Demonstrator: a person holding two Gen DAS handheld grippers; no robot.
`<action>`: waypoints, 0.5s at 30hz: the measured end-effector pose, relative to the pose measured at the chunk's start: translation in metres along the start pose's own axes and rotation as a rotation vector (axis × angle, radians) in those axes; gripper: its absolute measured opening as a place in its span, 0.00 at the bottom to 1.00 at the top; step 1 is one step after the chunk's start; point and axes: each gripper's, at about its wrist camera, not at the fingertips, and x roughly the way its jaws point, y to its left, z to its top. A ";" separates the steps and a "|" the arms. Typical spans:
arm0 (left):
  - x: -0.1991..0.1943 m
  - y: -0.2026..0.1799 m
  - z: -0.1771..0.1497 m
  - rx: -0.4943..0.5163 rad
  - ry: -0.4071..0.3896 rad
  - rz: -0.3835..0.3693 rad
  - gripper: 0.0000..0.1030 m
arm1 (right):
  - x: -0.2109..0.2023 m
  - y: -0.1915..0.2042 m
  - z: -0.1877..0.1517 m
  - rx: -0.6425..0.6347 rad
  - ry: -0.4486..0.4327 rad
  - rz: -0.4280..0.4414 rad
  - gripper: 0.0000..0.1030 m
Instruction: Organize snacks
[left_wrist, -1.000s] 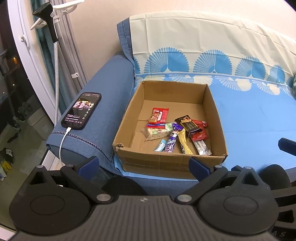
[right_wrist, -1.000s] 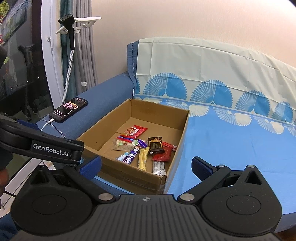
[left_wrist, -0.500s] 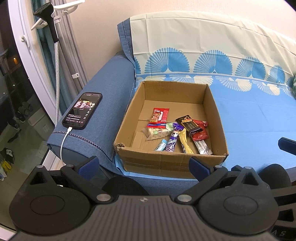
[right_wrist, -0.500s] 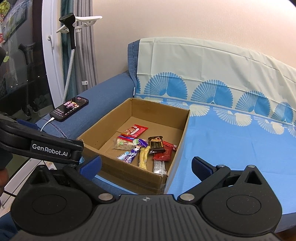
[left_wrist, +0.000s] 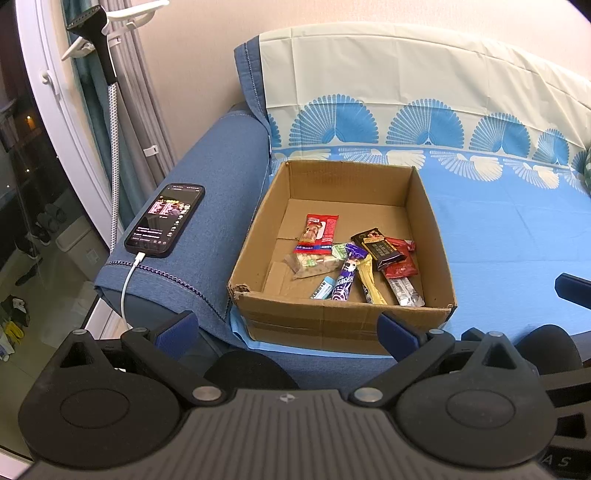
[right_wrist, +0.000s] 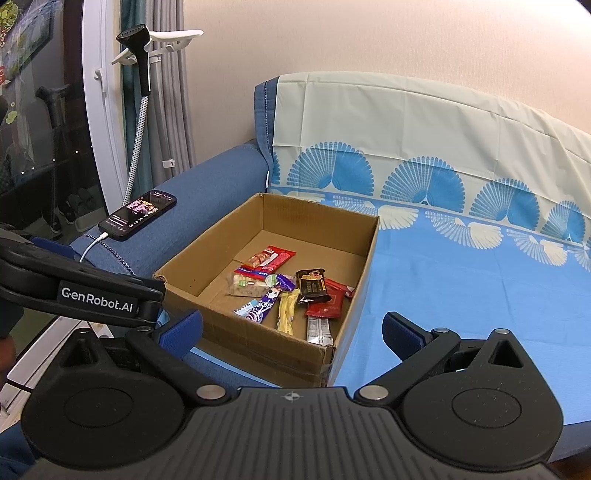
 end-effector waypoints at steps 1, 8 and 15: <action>0.000 0.000 0.000 0.000 0.000 0.000 1.00 | 0.000 0.000 0.000 0.000 0.000 0.000 0.99; 0.001 0.001 -0.001 0.000 0.001 0.000 1.00 | 0.000 0.000 0.000 0.000 0.001 0.000 0.99; 0.002 0.002 -0.003 0.003 0.003 0.001 1.00 | 0.000 0.000 -0.001 0.000 0.002 0.000 0.99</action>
